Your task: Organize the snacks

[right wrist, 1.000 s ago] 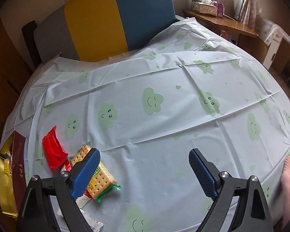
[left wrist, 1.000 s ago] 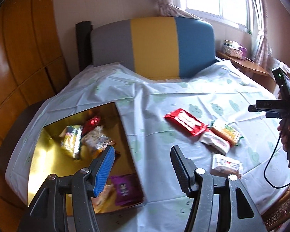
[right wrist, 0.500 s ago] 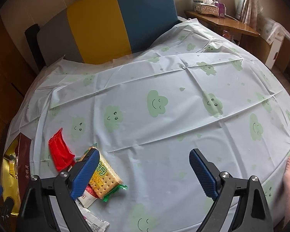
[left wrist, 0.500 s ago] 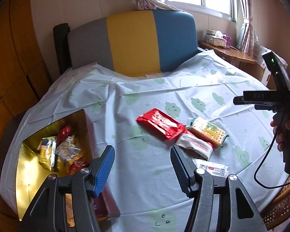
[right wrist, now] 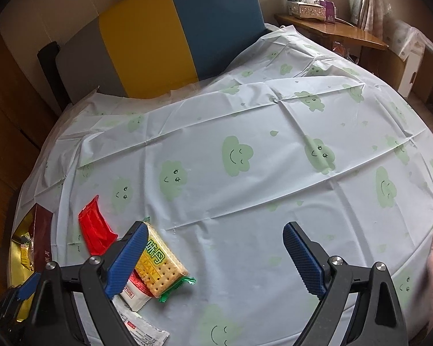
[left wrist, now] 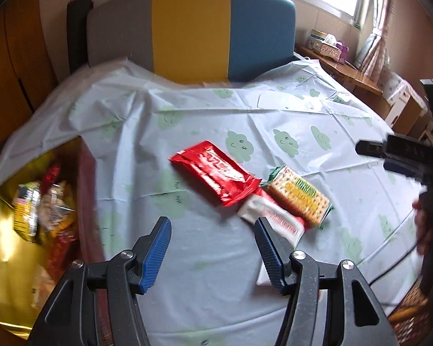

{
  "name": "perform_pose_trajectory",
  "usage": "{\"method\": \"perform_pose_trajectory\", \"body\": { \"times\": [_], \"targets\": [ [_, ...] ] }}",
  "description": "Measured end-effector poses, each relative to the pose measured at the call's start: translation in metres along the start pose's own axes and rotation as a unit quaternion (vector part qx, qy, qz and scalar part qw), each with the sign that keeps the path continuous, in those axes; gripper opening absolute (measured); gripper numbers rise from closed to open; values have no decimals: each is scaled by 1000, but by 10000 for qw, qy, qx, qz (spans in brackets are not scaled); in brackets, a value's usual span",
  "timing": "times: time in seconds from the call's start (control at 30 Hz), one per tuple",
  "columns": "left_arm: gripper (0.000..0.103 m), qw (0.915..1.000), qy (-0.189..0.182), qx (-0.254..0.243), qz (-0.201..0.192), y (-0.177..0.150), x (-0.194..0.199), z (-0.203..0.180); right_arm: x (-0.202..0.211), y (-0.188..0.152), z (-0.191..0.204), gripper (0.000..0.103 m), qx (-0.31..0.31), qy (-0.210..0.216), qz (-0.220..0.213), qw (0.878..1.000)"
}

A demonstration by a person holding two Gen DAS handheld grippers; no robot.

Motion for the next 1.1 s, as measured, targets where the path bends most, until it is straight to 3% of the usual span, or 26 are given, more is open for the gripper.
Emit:
{"method": "perform_pose_trajectory", "body": {
  "times": [0.17, 0.23, 0.43, 0.63, 0.7, 0.87, 0.93, 1.1],
  "targets": [
    [61, 9979, -282, 435, 386, 15, -37, -3, -2, -3, 3, 95, 12, 98, 102, 9999],
    [72, 9951, -309, 753, 553, 21, -54, 1, -3, -3, 5, 95, 22, 140, 131, 9998],
    [84, 9924, -110, 1098, 549, 45, -84, 7, -2, -2, 5, 97, -40, 259, 162, 9995],
    [85, 9888, 128, 1264, 787, 60, -120, 11, -4, -2, 6, 98, -89, 335, 215, 9992],
    [91, 9891, 194, 1243, 762, 63, -127, 9, -5, -2, 6, 98, -108, 342, 240, 9991],
    [90, 9936, 607, 569, 763, 61, -135, -6, -10, -3, 3, 98, -143, 265, 282, 9991],
    [75, 9942, 766, 370, 665, 57, -130, -5, -11, -3, 1, 98, -171, 233, 310, 9991],
    [65, 9947, 717, 306, 669, 49, -114, 15, -16, -5, -1, 98, -129, 109, 366, 9992]
  ]
}}
Point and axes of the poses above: each gripper's, at about its wrist camera, not at the fingertips, and x roughly against the way its jaws point, z to its left, y to its top, the point moved 4 cm from there along -x, roughly the way its jaws point
